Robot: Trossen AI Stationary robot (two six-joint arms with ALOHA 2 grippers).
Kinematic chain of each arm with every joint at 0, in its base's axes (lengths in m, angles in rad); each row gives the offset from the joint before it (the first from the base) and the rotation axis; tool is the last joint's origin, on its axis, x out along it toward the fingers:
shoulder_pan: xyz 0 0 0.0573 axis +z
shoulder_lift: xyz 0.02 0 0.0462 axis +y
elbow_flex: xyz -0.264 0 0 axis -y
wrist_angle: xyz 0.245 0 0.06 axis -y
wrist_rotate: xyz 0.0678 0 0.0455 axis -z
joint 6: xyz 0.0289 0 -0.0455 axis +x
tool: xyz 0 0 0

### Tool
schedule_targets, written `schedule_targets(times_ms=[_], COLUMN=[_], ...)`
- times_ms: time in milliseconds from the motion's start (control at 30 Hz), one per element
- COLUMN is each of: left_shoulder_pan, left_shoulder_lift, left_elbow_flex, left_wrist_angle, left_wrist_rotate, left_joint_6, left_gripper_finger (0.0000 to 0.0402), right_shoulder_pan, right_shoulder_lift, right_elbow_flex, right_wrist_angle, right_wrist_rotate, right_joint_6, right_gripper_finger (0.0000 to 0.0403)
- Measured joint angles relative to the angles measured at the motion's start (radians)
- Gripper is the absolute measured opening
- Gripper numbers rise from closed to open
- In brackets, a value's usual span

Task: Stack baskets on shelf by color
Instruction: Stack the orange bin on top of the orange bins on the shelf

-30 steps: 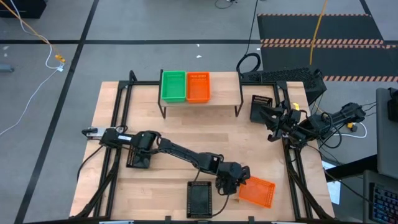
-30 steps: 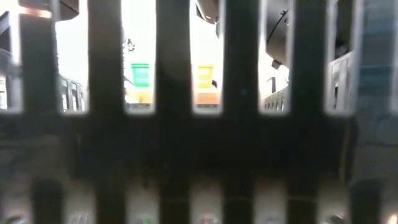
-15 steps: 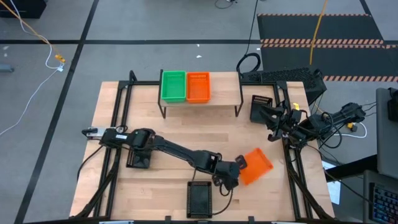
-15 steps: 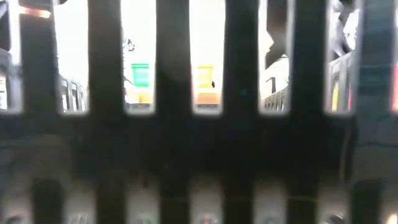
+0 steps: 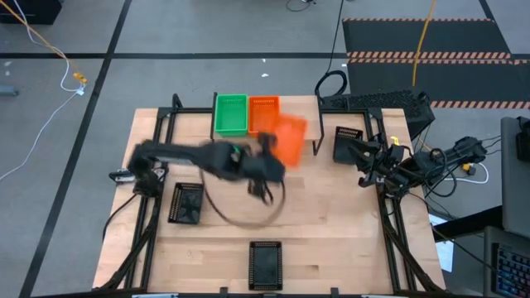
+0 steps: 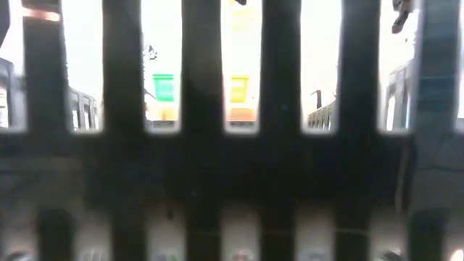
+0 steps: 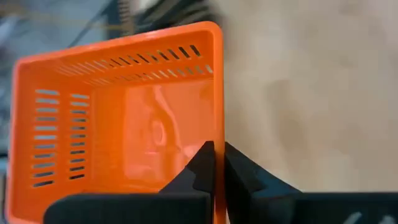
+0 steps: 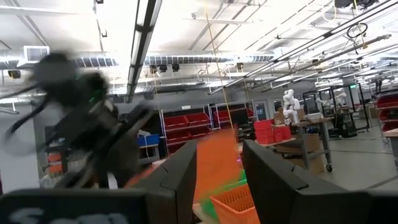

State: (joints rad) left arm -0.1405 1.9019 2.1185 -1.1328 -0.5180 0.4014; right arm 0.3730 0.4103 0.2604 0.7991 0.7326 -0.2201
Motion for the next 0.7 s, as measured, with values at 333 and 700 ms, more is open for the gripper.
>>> schedule_targets(times_ms=[333, 700], left_shoulder_pan=[0.285, 0.401], left_shoulder_lift=[-0.118, -0.035], left_elbow_flex=[0.000, -0.020], left_wrist_angle=[-0.031, -0.029], left_wrist_rotate=[0.234, 0.249], left_joint_6=[-0.041, -0.058], left_gripper_finger=[0.0012, 0.0027], right_shoulder_pan=[0.000, 0.000], right_shoulder_lift=[0.000, 0.000], right_elbow_flex=[0.000, 0.000], right_wrist_angle=[0.042, 0.043], right_wrist_rotate=[0.000, 0.000], right_joint_6=[-0.059, -0.080], right_gripper_finger=[0.0123, 0.0123])
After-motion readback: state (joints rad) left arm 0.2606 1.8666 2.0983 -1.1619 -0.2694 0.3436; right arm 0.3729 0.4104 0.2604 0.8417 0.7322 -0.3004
